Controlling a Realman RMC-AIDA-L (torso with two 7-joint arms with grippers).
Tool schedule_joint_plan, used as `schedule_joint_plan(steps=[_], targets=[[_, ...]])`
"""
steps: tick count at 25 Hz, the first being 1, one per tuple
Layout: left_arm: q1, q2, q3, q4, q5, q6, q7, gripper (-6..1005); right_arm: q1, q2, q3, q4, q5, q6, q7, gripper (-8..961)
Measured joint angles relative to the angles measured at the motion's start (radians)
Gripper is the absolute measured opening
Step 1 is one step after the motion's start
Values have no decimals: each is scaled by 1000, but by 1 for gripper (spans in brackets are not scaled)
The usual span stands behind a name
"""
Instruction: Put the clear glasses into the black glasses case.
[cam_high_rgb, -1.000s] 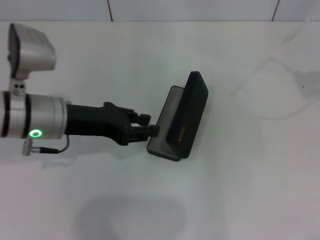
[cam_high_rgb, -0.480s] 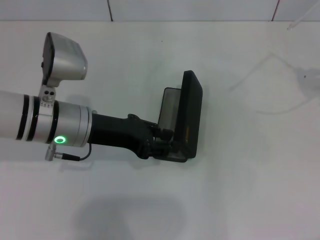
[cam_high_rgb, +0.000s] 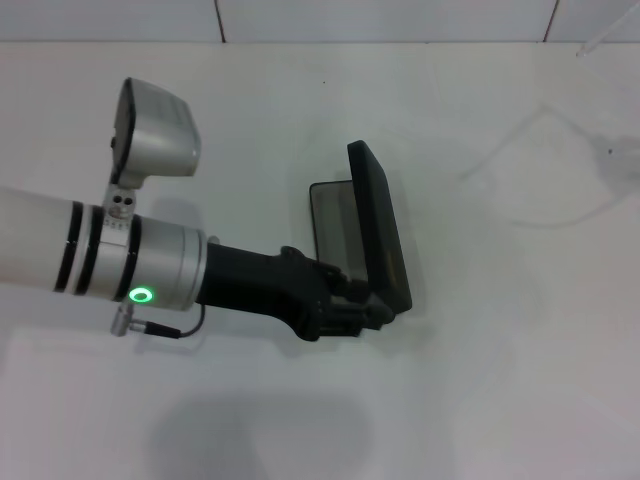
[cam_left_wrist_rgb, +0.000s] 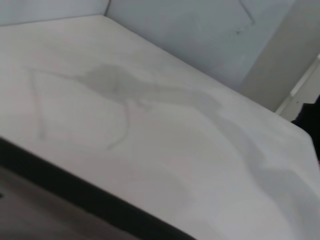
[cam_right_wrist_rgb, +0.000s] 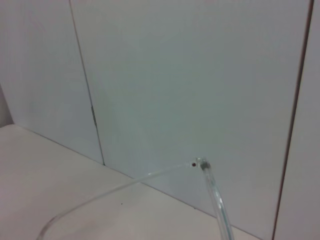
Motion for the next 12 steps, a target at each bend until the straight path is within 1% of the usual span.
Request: schedule_joint_plan(steps=[6, 12], targets=[[-11, -3, 48, -21, -49, -15, 11, 379, -1, 0, 15, 16, 19, 1, -8, 52], [-60, -5, 71, -97, -99, -46, 43, 379, -2, 1, 59, 44, 22, -6, -34, 52]])
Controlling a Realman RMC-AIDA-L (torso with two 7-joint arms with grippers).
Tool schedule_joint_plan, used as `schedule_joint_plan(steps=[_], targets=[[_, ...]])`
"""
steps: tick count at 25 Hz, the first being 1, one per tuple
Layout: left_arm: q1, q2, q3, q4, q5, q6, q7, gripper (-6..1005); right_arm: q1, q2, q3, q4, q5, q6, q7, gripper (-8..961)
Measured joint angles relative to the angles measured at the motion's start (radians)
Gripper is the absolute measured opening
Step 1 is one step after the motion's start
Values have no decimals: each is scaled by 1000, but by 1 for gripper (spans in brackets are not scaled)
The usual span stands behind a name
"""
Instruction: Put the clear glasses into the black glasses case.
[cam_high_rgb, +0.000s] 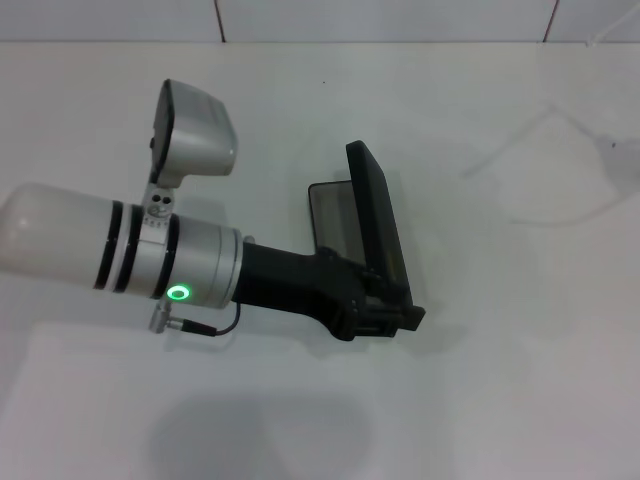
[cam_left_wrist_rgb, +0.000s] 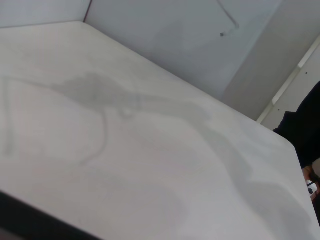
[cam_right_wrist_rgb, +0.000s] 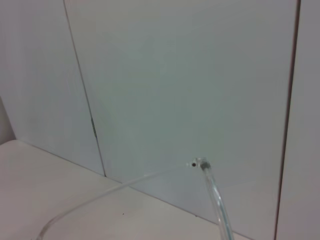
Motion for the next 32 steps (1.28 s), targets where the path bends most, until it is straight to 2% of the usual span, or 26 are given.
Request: schedule_joint_plan(steps=[10, 25, 32], targets=[[-32, -3, 93, -13, -56, -62, 10, 378, -16, 0, 23, 23, 23, 0, -24, 52], [-45, -3, 125, -14, -120, -106, 12, 378, -22, 4, 28, 33, 43, -2, -31, 51], [-86, -4, 164, -50, -165, -115, 12, 379, -39, 6, 28, 33, 62, -2, -31, 51]])
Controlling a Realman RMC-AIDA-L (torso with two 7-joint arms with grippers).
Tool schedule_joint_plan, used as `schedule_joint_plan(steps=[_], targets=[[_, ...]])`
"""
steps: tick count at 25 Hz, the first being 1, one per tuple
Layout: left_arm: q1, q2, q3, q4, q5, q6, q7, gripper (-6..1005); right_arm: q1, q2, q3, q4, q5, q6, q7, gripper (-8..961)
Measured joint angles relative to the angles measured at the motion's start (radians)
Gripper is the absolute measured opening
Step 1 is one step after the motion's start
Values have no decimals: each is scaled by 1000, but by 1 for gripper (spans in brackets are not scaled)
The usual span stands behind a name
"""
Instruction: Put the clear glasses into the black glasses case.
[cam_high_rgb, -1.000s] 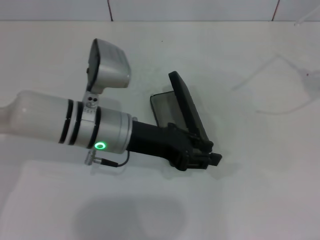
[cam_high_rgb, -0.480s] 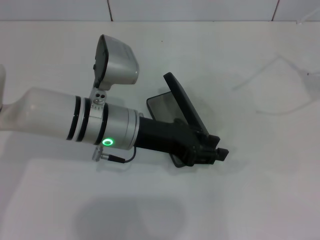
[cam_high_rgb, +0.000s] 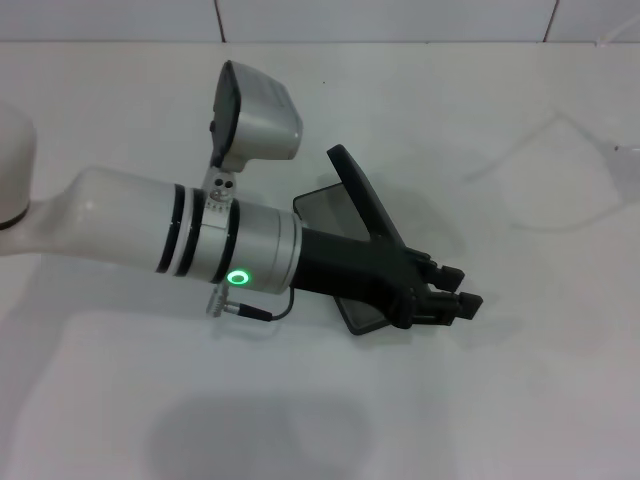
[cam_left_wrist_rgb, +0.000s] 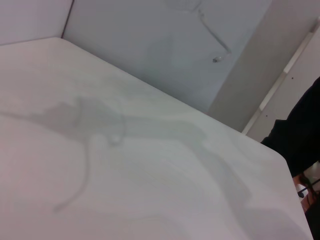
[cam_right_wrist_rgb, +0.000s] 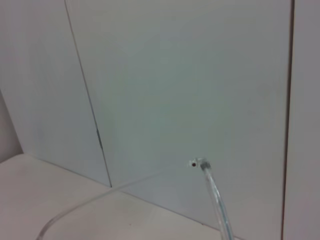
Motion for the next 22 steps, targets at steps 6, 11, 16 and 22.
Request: schedule_joint_plan(steps=[6, 11, 16, 22], targets=[[6, 6, 3, 3, -6, -8, -3, 379, -16, 1, 13, 0, 24, -16, -5, 51], [10, 15, -20, 7, 3, 3, -8, 378, -20, 1, 72, 0, 34, -52, -11, 51], [26, 34, -33, 56, 18, 40, -27, 378, -23, -3, 100, 0, 36, -72, -12, 51], [114, 46, -159, 212, 132, 112, -98, 379, -17, -3, 100, 0, 37, -71, -12, 51]])
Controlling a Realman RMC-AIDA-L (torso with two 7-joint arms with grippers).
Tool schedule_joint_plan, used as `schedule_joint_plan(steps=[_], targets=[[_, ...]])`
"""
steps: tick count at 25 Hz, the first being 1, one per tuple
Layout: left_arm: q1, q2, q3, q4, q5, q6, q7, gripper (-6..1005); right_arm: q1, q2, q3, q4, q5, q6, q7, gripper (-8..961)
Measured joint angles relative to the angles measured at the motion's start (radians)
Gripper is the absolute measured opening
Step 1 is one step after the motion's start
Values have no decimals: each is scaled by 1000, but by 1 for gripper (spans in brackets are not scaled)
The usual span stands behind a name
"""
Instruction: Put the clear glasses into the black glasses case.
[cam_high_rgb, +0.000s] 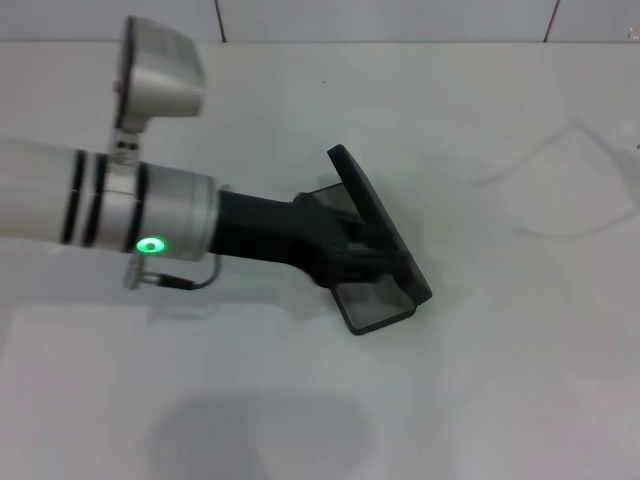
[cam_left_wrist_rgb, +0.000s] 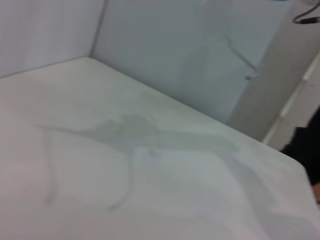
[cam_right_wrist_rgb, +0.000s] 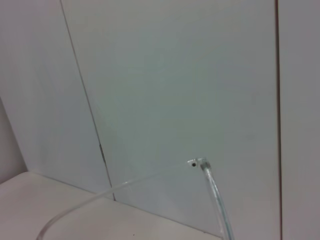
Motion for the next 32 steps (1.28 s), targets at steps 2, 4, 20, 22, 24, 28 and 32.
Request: schedule_joint_plan(steps=[2, 4, 20, 22, 24, 28, 32], targets=[[19, -4, -53, 18, 52, 15, -14, 379, 2, -1, -2, 1, 0, 2, 0, 51], [26, -8, -84, 7, 87, 20, -15, 379, 3, -1, -5, 2, 0, 4, 0, 51], [-57, -41, -78, -171, 92, 2, 67, 378, 14, -4, -8, 41, -1, 17, -3, 51], [-65, -43, -78, -186, 90, 2, 72, 378, 14, -4, -8, 45, -1, 17, -5, 51], [-73, -44, -76, -201, 83, 2, 79, 378, 14, -3, -8, 55, -1, 18, -9, 51], [-84, -44, -63, -223, 52, 2, 94, 378, 10, -6, -8, 79, 1, 27, -15, 51], [-86, -44, -63, -226, 45, 0, 97, 378, 9, -8, -8, 90, 1, 30, -24, 51]])
